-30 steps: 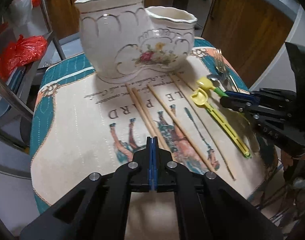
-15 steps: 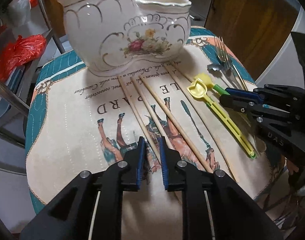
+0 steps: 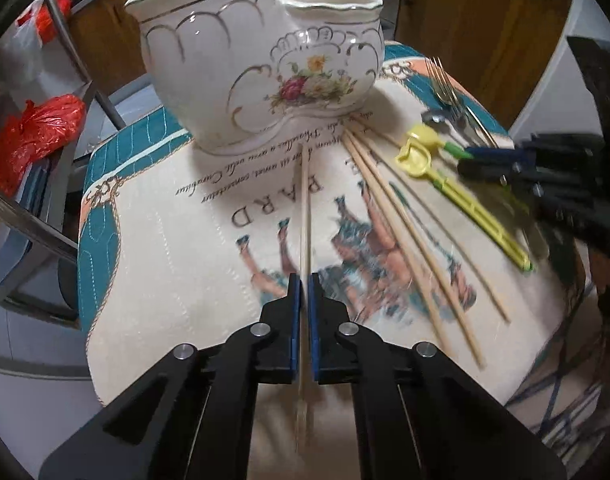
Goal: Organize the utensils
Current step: 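Lift the chopstick with the left tool while the right tool lifts the green utensil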
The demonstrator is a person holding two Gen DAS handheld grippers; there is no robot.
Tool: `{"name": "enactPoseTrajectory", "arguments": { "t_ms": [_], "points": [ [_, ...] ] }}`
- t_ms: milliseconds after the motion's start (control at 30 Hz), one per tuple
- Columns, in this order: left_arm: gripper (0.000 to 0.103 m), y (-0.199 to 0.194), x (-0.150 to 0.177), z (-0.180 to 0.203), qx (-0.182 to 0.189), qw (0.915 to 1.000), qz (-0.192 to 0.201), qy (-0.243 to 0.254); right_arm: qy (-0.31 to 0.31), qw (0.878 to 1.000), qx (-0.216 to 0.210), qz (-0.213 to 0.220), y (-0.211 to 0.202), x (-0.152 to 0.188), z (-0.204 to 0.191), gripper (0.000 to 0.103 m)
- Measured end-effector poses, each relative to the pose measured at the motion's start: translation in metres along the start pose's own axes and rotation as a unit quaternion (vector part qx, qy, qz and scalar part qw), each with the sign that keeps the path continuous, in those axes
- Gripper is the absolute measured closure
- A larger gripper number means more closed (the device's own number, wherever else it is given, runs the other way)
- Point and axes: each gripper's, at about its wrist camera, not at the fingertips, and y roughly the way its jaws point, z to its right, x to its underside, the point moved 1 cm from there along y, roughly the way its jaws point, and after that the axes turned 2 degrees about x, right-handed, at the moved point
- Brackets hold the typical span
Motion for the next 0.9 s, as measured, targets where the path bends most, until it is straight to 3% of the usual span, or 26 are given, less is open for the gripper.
{"name": "enactPoseTrajectory", "arguments": {
  "t_ms": [200, 500, 667, 900],
  "points": [
    [0.099, 0.000, 0.011, -0.011, 0.009, 0.9999, 0.003, 0.009, -0.010, 1.000, 0.008, -0.019, 0.008, -0.004, -0.005, 0.092],
    [0.099, 0.000, 0.015, -0.013, 0.021, 0.9989, 0.042, 0.003, -0.011, 1.000, 0.021, -0.020, 0.008, -0.007, -0.008, 0.093],
    [0.099, -0.012, 0.019, -0.021, 0.036, 0.9961, 0.079, 0.015, 0.002, 1.000, 0.020, 0.023, -0.015, -0.008, -0.003, 0.093],
    [0.099, -0.062, 0.014, -0.029, 0.062, 0.9794, 0.185, 0.051, 0.015, 0.994, 0.014, 0.110, -0.058, -0.020, -0.001, 0.093]
  ]
}}
